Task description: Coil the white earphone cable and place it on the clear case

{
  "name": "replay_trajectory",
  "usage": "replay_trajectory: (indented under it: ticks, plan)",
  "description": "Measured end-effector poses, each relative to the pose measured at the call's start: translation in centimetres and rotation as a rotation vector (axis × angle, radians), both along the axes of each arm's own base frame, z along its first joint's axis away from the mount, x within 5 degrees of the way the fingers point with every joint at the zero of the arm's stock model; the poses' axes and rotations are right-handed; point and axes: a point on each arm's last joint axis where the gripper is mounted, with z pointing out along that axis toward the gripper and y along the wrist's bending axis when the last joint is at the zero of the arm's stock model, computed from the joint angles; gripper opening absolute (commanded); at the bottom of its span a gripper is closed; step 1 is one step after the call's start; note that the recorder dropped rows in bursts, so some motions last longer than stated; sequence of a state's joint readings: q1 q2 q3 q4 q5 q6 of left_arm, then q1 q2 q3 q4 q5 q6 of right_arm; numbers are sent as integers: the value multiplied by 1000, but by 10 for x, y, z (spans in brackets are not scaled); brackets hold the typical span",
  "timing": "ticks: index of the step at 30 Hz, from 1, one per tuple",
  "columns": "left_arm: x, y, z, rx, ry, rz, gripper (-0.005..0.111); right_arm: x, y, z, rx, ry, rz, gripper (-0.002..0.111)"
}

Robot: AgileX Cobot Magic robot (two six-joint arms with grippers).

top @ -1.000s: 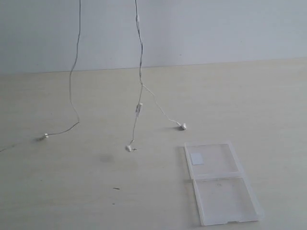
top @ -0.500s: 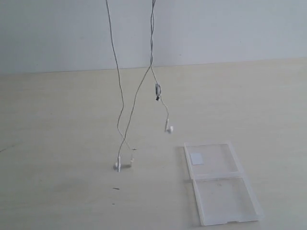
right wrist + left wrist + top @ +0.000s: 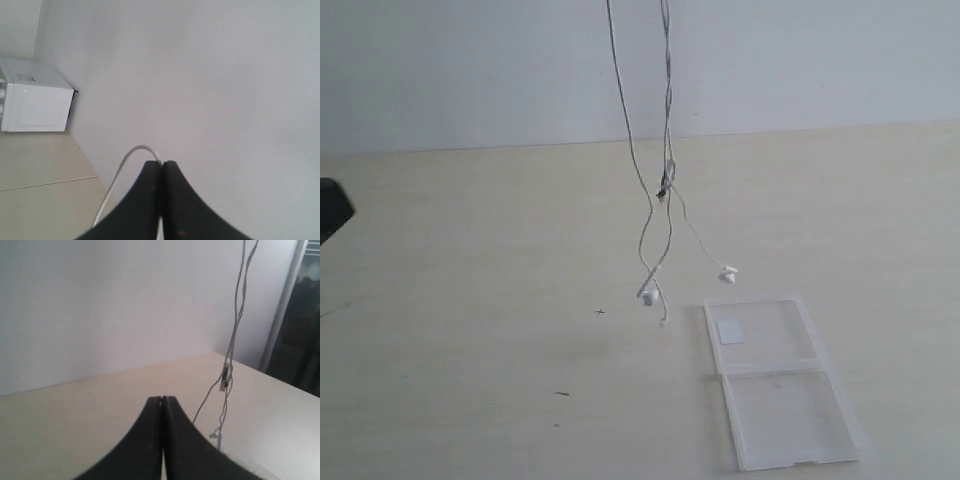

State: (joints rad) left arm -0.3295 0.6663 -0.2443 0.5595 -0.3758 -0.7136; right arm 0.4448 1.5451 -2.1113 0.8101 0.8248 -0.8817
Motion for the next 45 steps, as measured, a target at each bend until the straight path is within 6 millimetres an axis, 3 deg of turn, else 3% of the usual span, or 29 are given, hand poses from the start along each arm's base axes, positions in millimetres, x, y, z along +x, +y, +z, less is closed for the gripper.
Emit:
replay_trajectory:
  ticks: [8,10,13,16,18,34,45]
  plan:
    - [77,-35,-3,40,201,-87,3,-2,-9,0,-71,50,-88,0]
    - [90,-45,-5,34,222,-142,13,-2,-10,-3,-96,67,-95,0]
    - [105,-58,-6,23,226,-229,38,-2,-10,-5,-114,81,-95,0]
    - [113,-65,-3,-7,228,-276,66,-1,-11,-6,-120,96,-110,0]
    - [115,-66,-1,-32,235,-284,75,0,-13,-6,-129,101,-130,0]
    - [121,-78,23,-100,174,-340,72,1,-14,-7,-130,116,-145,0]
    - [118,-91,22,27,86,-388,72,0,-13,-7,-116,130,-141,0]
